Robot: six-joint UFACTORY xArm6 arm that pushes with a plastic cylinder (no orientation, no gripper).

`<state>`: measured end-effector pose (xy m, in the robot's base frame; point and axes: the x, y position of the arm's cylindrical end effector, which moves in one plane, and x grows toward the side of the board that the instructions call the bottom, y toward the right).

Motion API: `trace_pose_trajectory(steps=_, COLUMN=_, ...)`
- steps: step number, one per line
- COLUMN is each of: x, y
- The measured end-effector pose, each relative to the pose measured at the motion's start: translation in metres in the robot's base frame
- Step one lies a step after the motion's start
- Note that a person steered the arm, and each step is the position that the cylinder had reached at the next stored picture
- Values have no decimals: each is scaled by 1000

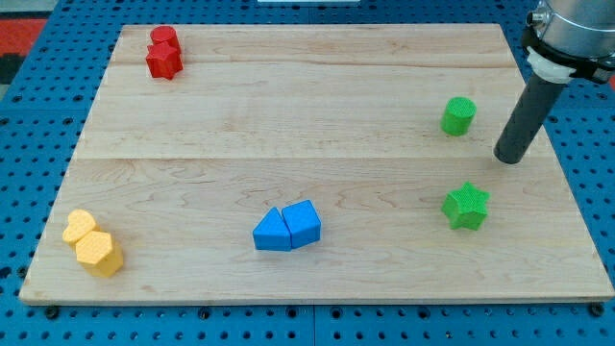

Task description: Move the green star towards the top center

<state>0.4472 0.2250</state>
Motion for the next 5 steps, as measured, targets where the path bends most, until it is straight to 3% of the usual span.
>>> trace_pose_trajectory(steps=1, x=0, y=-58)
trace_pose_trajectory(steps=2, x=0, y=-81)
trace_pose_trajectory(steps=3, x=0, y=-74)
trace_pose_trajectory(steps=5, x=0, y=18)
